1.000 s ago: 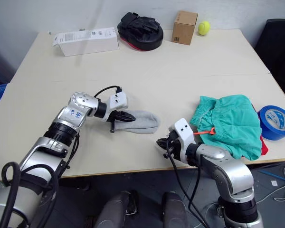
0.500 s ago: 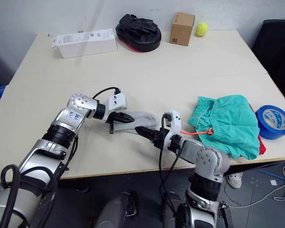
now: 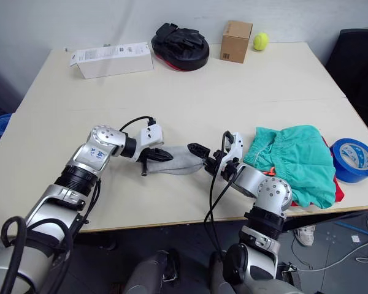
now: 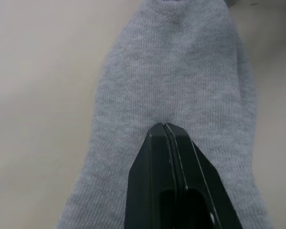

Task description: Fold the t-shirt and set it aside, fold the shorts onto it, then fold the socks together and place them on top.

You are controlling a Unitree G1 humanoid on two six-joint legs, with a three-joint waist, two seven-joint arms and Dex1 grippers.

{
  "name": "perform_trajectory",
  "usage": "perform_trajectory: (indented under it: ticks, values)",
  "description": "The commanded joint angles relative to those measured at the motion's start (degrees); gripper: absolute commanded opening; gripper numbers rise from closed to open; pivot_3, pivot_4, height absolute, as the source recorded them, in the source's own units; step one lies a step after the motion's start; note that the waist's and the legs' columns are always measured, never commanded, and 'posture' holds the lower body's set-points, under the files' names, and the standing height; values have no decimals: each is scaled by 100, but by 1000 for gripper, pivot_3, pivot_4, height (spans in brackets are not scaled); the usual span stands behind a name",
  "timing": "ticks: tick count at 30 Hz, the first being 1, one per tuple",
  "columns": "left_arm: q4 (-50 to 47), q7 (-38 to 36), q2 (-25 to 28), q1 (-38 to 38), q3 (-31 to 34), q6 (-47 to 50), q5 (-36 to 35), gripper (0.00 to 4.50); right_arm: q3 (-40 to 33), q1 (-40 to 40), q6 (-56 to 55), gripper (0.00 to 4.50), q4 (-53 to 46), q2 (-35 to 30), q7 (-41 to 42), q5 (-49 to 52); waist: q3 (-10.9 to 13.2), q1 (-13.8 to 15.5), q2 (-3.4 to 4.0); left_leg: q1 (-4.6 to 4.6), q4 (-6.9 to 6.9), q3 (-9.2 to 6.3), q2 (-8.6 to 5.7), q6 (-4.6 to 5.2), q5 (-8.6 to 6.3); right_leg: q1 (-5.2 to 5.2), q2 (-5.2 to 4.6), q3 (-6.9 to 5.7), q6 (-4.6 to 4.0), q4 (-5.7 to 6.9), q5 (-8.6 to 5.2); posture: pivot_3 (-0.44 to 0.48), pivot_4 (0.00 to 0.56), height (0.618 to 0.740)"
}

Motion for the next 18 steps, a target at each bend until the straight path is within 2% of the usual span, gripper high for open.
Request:
perform_trajectory:
  ticks: [1,11,12,18]
  values:
    - [25,68,20,50,-5,64,118,0,162,77,142,3803,147,395,-305,81,0,-3,0,0,-2,0,1,-1,1,-2,0,0,0,1,0,0,150,740]
    - [67,82,11,-9,94,82,122,0,728,131,110,258,170,16,-205,100,-2,-48,-3,0,-21,1,4,-1,4,-9,3,-1,0,2,0,0,150,740]
    - [60,82,10,-7,106,94,118,0,766,127,98,47,142,-33,-174,113,-2,-51,-3,0,-21,1,4,0,5,-8,2,-1,0,0,0,0,150,740]
    - [-182,-5,-68,-42,235,372,-74,0,1057,-131,202,47,-72,-953,344,139,2,-30,1,-12,-21,2,3,3,8,-18,1,-1,0,-2,0,0,150,740]
